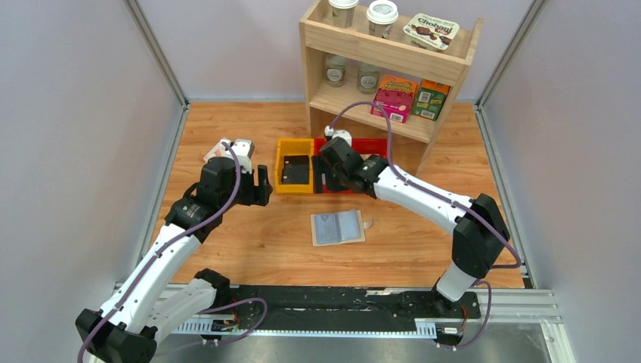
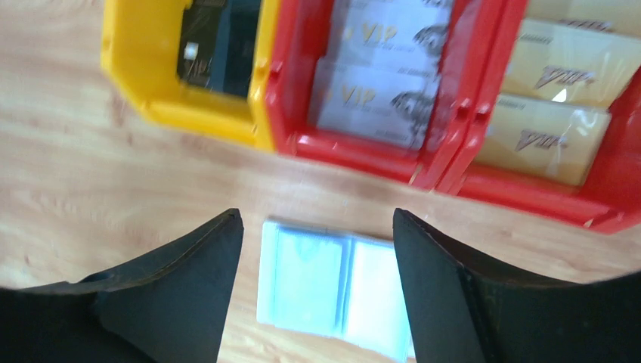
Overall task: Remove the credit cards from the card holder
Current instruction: Place the credit card in the storage box, then remove the credit card from the card holder.
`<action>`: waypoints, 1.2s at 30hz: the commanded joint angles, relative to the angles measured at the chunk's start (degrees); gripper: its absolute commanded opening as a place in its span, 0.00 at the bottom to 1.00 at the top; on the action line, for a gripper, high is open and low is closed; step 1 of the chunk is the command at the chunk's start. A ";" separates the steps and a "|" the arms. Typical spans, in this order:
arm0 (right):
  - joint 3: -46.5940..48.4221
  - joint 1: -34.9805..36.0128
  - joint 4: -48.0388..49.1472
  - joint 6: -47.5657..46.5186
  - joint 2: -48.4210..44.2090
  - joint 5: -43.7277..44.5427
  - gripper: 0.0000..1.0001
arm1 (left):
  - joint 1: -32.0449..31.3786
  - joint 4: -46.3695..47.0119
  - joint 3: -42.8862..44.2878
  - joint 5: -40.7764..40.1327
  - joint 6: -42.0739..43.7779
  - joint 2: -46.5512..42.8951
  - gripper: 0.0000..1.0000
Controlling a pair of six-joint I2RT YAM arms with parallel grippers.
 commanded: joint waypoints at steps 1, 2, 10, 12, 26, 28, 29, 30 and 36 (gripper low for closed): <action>-5.29 4.66 -0.81 -1.33 -1.76 -1.91 0.80 | 0.10 0.56 0.45 3.00 -2.00 0.08 0.80; -6.35 5.37 -0.55 -0.98 -1.94 -2.88 0.81 | 0.10 0.56 0.28 4.22 -2.70 0.16 0.80; -11.19 8.71 1.03 0.52 1.22 -7.28 0.83 | 0.01 1.79 -2.18 8.80 -7.19 0.25 0.81; -10.58 8.89 0.86 0.78 2.88 -7.46 0.82 | 0.01 2.40 -2.88 9.85 -8.24 0.25 0.80; -10.31 8.72 -0.64 0.79 7.99 -6.84 0.66 | -3.85 5.65 -4.73 11.18 -12.37 3.15 0.80; -10.57 8.63 -0.64 0.70 8.16 -7.10 0.61 | -4.90 6.18 -4.56 11.18 -12.81 3.85 0.81; -10.84 8.28 -0.64 0.70 8.25 -7.28 0.57 | -5.43 6.53 -4.56 11.09 -12.90 4.46 0.81; -11.27 7.93 -0.29 0.78 8.08 -7.89 0.54 | -5.79 6.71 -4.30 11.00 -13.17 5.08 0.80; -14.17 5.56 1.56 1.49 7.02 -10.09 0.39 | -8.69 8.73 -4.38 10.91 -14.74 7.80 0.80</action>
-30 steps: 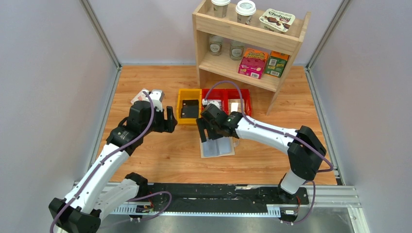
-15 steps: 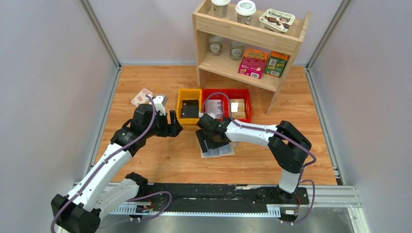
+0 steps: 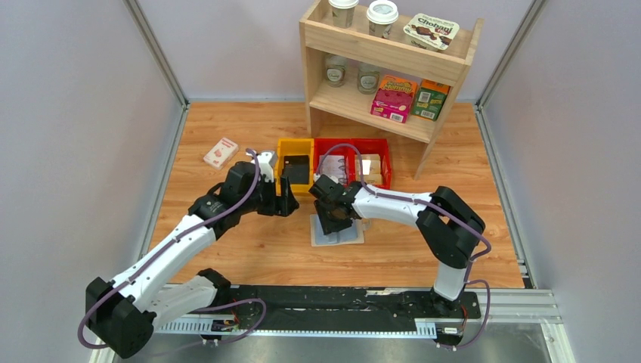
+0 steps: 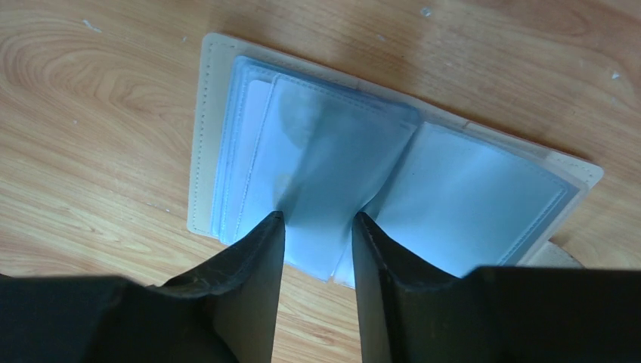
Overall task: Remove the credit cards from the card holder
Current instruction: Remove the credit card from the card holder.
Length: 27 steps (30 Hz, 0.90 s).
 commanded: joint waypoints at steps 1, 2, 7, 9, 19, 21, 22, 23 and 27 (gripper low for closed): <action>-2.61 -1.79 2.24 1.01 -1.09 -1.57 0.37 | -2.15 3.97 0.08 0.62 -2.25 1.91 0.80; -3.05 -2.14 2.59 1.10 -1.26 -1.92 0.35 | -2.59 4.49 -0.01 0.97 -2.77 2.78 0.80; -5.51 -3.90 4.69 1.36 -2.40 -5.33 0.29 | -4.70 7.13 -0.28 2.20 -5.41 6.48 0.80; -7.18 -4.78 6.45 1.18 -3.37 -7.45 0.26 | -4.97 8.71 -0.89 3.51 -6.90 8.76 0.79; -14.04 -10.40 15.42 1.89 -6.10 -17.74 0.22 | -5.06 23.47 -3.97 10.90 -16.66 19.74 0.70; -14.40 -10.67 15.95 1.98 -5.92 -18.36 0.22 | -5.15 25.14 -3.71 11.95 -17.98 21.76 0.70; -14.48 -10.76 16.04 1.98 -5.92 -18.71 0.22 | -5.15 25.59 -3.70 12.22 -18.68 22.30 0.69; -14.57 -10.84 16.30 1.98 -5.83 -18.88 0.22 | -5.15 26.46 -3.53 12.66 -18.95 23.52 0.68; -14.75 -11.02 16.83 1.98 -5.83 -19.50 0.22 | -5.41 27.70 -2.83 14.24 -20.70 27.56 0.67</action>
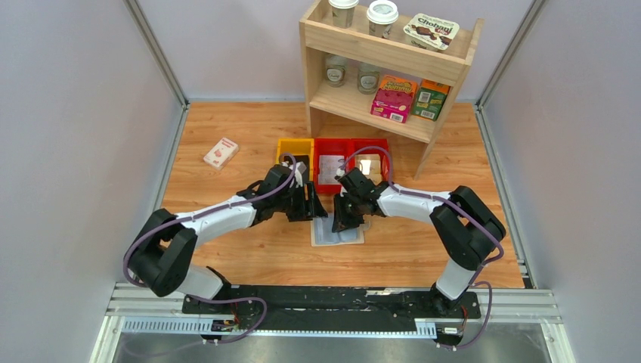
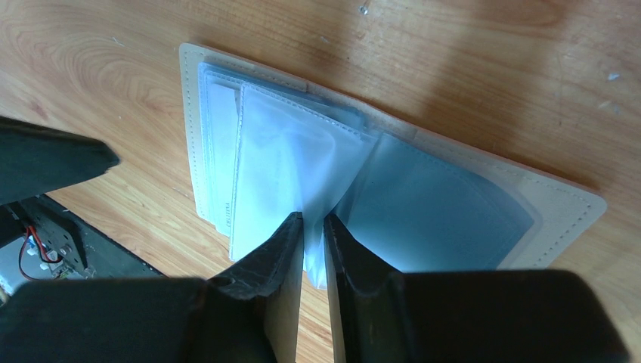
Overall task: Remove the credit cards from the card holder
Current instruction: Remove the credit card from the card holder.
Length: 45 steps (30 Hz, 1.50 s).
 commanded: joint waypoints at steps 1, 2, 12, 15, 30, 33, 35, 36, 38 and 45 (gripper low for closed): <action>-1.35 -0.11 1.53 -0.10 -0.06 -0.64 0.22 | -0.64 5.04 1.54 3.38 -3.57 4.29 0.66; -1.44 -0.20 1.62 -0.01 -0.06 -0.73 0.22 | -0.82 5.12 1.64 3.64 -3.75 4.91 0.67; -1.88 -0.38 2.41 0.25 -0.59 -0.82 0.22 | -1.00 7.58 2.08 6.10 -5.24 9.58 0.65; -2.23 -0.38 2.76 0.51 -0.85 -1.08 0.22 | -1.08 7.85 2.60 7.16 -5.51 10.89 0.63; -3.55 -0.82 4.78 1.04 -2.52 -1.78 0.21 | -2.05 5.83 2.87 4.88 -4.80 6.16 0.60; -3.90 -0.99 5.13 1.22 -2.70 -1.87 0.21 | -2.14 5.83 2.87 4.61 -4.71 5.19 0.61; -3.99 -1.08 5.13 1.22 -2.70 -1.96 0.21 | -2.14 6.18 2.96 5.05 -4.89 5.27 0.61; -4.16 -1.17 5.13 1.30 -2.79 -1.96 0.21 | -2.23 6.27 3.13 5.14 -4.89 5.45 0.61; -4.16 -1.17 5.31 1.31 -2.96 -1.96 0.21 | -2.49 6.18 3.39 4.96 -4.89 5.71 0.61; -4.51 -1.43 5.66 1.48 -3.22 -2.22 0.21 | -2.75 1.87 4.54 3.20 -4.71 6.67 0.61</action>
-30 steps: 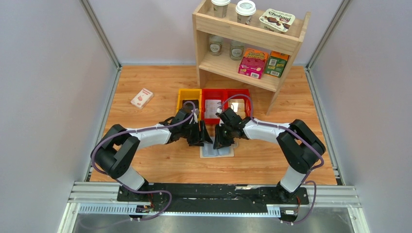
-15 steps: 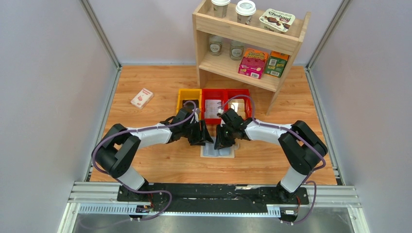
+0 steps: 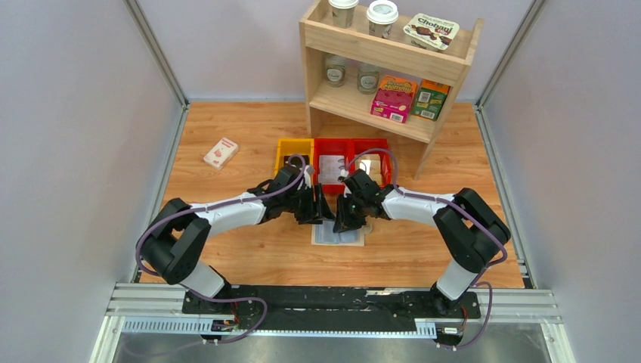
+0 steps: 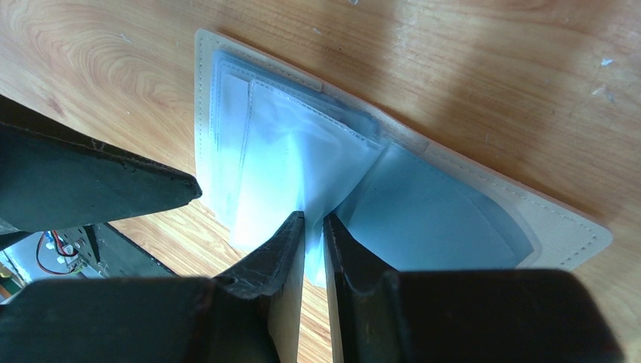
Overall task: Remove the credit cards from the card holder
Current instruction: Remove the credit card from the card holder.
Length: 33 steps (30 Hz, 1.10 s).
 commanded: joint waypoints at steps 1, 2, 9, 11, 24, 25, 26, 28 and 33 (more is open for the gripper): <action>-0.97 -0.30 1.55 0.34 -1.33 -0.06 0.20 | -0.35 -1.21 2.31 -0.14 0.07 0.05 0.61; -0.97 -0.30 1.64 0.43 -1.41 -0.06 0.20 | -0.35 -1.38 2.83 0.21 -0.02 0.93 0.61; -1.59 -0.56 1.99 0.61 -1.94 -0.23 0.20 | -0.35 -1.47 3.54 1.71 -0.98 5.41 0.61; -1.41 -0.56 1.90 0.61 -1.76 -0.23 0.20 | -0.35 -2.26 3.98 1.97 -1.16 6.47 0.61; -4.57 -0.65 6.03 0.96 -7.29 0.82 0.31 | -0.53 5.99 3.63 8.39 -2.48 9.55 0.60; -5.10 -0.65 6.73 0.87 -8.26 1.34 0.33 | -0.61 7.04 3.54 9.00 -2.48 9.37 0.61; -5.54 -0.65 7.43 0.87 -9.23 1.61 0.36 | -0.70 8.36 3.45 9.18 -2.48 9.29 0.60; -6.68 -0.65 8.93 0.87 -11.33 2.31 0.43 | -0.88 9.77 3.54 9.88 -2.57 9.11 0.60; -9.76 -0.65 10.52 0.78 -17.66 6.26 0.58 | -1.32 12.15 4.15 11.73 -3.00 10.16 0.60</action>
